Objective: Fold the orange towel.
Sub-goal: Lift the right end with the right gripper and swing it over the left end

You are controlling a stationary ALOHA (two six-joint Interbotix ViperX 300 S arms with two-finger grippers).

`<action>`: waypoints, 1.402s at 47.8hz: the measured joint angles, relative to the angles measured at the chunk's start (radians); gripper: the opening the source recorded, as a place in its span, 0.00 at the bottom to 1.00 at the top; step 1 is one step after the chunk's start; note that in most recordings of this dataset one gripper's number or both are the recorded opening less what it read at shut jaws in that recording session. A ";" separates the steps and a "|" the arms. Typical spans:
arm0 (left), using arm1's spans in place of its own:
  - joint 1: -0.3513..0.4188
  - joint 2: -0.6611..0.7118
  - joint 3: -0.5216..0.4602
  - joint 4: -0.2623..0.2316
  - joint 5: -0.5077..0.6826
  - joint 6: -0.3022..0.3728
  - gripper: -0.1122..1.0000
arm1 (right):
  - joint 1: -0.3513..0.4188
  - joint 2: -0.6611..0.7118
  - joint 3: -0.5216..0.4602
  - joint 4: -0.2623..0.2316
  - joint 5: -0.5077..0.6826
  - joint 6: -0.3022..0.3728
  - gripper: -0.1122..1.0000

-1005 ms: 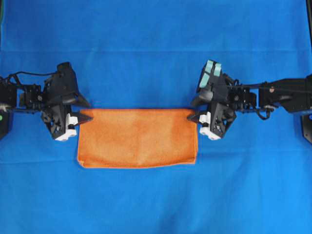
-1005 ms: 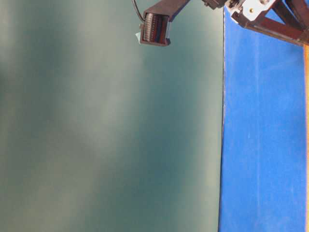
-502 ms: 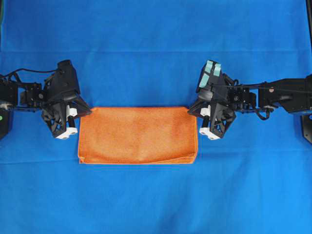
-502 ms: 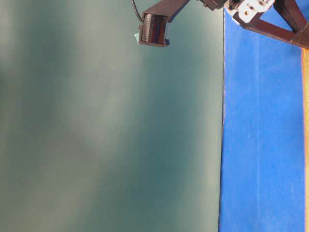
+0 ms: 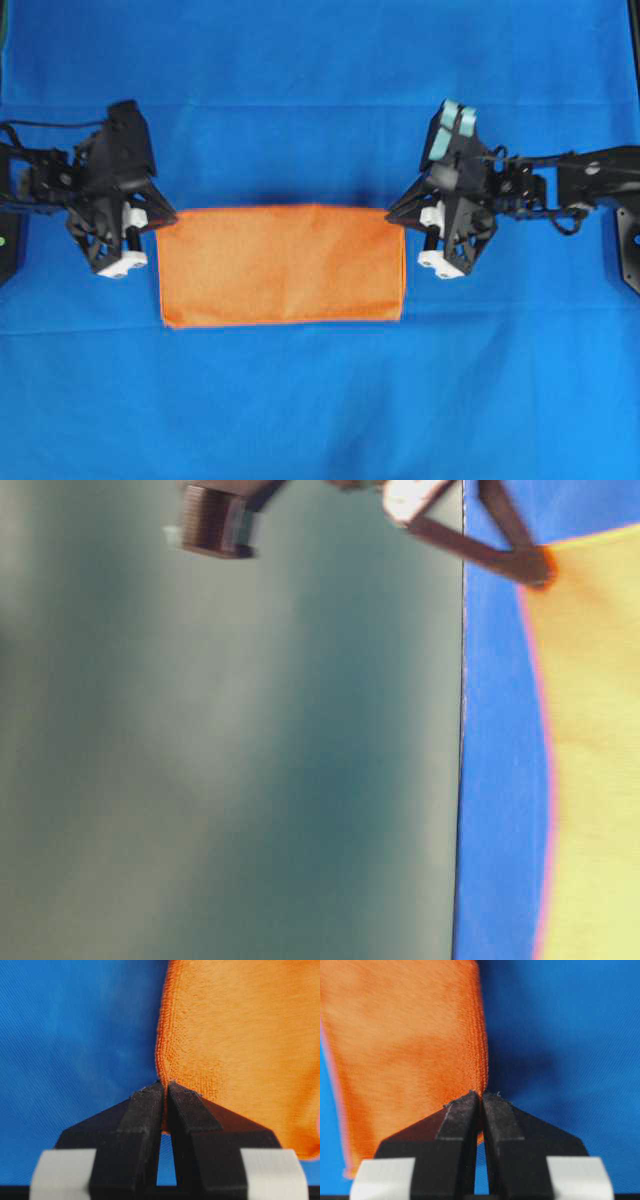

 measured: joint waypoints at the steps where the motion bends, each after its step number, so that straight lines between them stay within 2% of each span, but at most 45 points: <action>1: 0.000 -0.028 -0.005 0.000 0.014 0.000 0.12 | 0.000 -0.015 -0.002 -0.002 0.011 0.000 0.12; 13: 0.000 -0.238 -0.014 0.000 0.061 0.000 0.12 | -0.002 -0.173 -0.011 -0.029 0.098 0.000 0.12; 27: -0.003 -0.249 -0.012 0.000 0.058 -0.005 0.12 | -0.002 -0.202 -0.011 -0.049 0.097 0.000 0.12; 34: -0.029 -0.213 -0.015 0.000 0.009 -0.005 0.12 | -0.035 -0.193 -0.012 -0.051 0.092 0.000 0.12; 43: -0.109 -0.137 -0.044 0.000 -0.100 -0.002 0.12 | -0.130 -0.155 -0.046 -0.060 0.092 0.000 0.12; 52: -0.173 -0.021 -0.106 0.002 -0.192 0.008 0.12 | -0.252 -0.097 -0.104 -0.112 0.092 0.000 0.12; 56: -0.198 0.035 -0.147 0.003 -0.225 0.031 0.12 | -0.293 -0.064 -0.133 -0.133 0.092 0.000 0.12; 67: -0.219 0.213 -0.301 0.003 -0.259 0.164 0.12 | -0.359 0.017 -0.236 -0.198 0.094 -0.002 0.12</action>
